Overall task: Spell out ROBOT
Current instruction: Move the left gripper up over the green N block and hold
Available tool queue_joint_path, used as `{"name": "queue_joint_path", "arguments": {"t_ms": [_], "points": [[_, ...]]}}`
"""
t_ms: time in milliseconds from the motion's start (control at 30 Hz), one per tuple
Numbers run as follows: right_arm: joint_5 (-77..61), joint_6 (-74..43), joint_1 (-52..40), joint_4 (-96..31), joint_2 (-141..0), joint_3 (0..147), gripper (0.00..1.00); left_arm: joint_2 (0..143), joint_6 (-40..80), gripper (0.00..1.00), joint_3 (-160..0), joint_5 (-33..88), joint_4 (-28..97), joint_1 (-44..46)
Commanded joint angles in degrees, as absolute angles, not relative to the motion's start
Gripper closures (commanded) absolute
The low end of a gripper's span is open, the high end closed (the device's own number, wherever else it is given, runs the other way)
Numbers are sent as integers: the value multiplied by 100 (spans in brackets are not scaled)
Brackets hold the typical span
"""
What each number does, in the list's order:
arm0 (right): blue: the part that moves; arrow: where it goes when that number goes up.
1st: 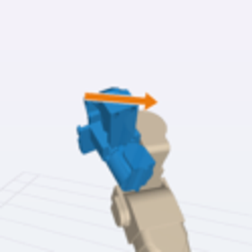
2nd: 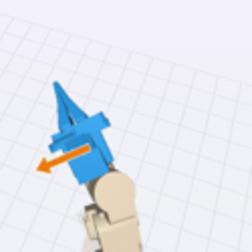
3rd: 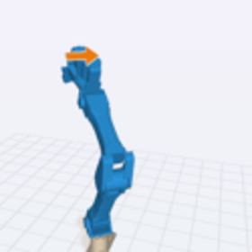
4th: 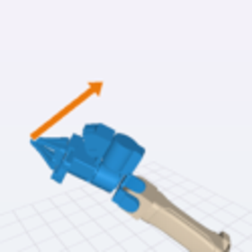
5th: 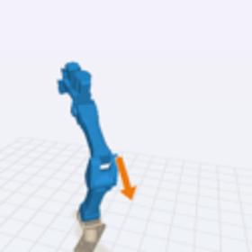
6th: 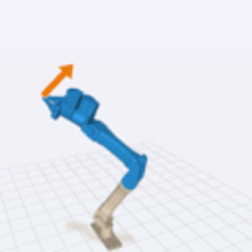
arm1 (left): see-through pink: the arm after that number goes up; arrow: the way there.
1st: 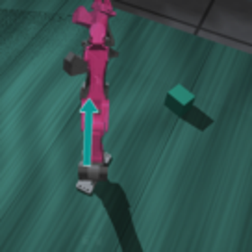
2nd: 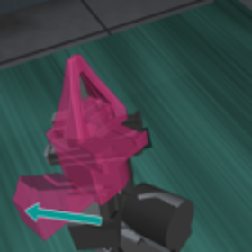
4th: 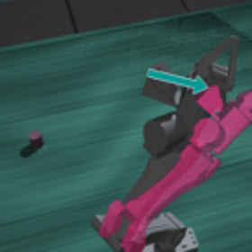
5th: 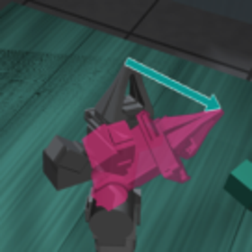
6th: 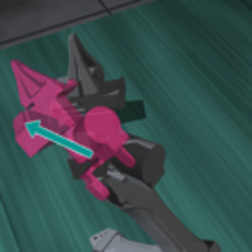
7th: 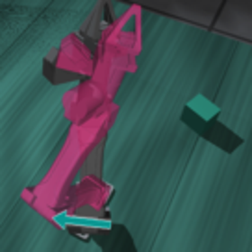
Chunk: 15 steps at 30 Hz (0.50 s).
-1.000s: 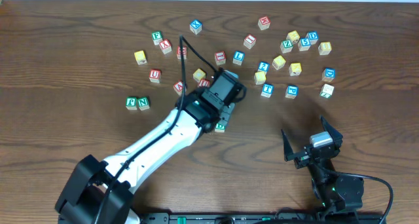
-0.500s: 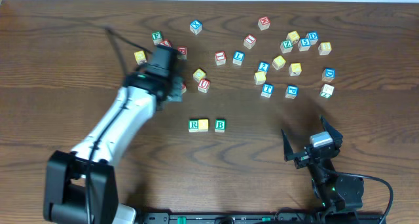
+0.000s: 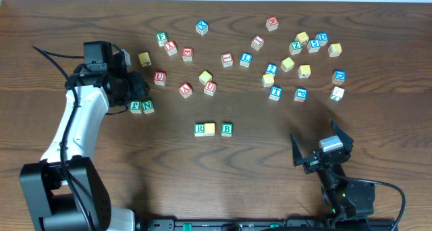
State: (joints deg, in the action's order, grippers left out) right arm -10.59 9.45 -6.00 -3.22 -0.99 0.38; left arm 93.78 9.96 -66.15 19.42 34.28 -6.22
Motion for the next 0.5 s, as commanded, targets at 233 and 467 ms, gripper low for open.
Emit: {"name": "queue_joint_path", "arguments": {"t_ms": [233, 467], "points": [[-1068, 882, -556, -346, -67, 32, 1, 9310, 856, 56, -6731, 1734, 3450, -626], [-1070, 882, -556, -346, -67, 32, 1, 9310, 858, 56, -6731, 580, 3597, -626]]}}
